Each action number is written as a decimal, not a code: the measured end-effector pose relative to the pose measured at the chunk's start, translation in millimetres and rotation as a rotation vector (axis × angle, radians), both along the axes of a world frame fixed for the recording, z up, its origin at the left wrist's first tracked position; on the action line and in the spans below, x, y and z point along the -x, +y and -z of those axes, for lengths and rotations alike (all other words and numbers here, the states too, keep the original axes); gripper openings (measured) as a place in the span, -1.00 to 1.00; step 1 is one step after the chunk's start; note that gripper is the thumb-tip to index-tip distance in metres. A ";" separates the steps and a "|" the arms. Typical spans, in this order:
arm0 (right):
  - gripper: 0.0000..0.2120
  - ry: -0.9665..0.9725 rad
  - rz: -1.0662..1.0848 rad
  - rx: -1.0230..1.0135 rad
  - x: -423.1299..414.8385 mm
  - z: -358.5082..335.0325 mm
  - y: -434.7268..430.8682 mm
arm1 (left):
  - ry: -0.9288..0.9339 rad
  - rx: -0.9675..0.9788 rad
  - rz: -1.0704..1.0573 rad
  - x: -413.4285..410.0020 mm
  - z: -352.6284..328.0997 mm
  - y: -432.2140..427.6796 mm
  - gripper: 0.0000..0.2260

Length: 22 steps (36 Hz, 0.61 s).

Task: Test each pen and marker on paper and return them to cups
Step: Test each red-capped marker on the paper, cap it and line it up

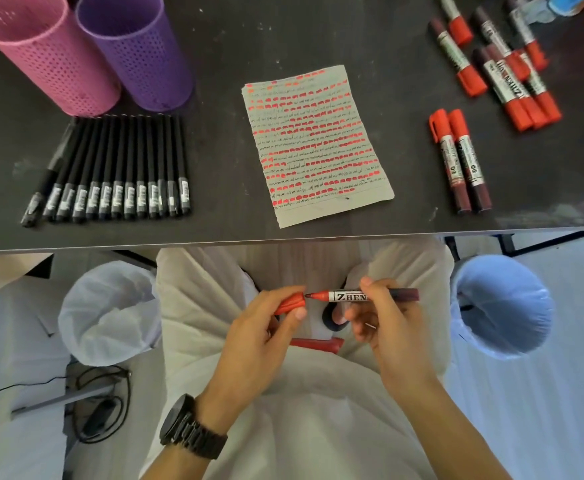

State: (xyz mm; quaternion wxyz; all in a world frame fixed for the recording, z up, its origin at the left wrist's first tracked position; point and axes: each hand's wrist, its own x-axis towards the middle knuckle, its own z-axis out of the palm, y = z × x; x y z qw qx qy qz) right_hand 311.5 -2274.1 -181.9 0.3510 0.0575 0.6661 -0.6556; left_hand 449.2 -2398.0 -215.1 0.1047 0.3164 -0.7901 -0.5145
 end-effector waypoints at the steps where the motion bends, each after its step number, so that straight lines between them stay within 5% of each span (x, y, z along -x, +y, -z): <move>1: -0.76 0.008 -0.020 -0.007 -0.8 0.5 0.4 | 0.002 -0.003 0.008 0.3 0.4 0.1 -0.74; 13: -0.60 -0.043 -0.349 -0.043 -1.4 4.5 10.8 | -0.034 0.009 0.204 -4.5 -8.0 -9.2 -0.79; 22: -0.71 0.250 -0.800 -0.162 18.5 -3.0 25.5 | -0.152 0.197 0.391 -11.7 -18.5 -17.8 -0.76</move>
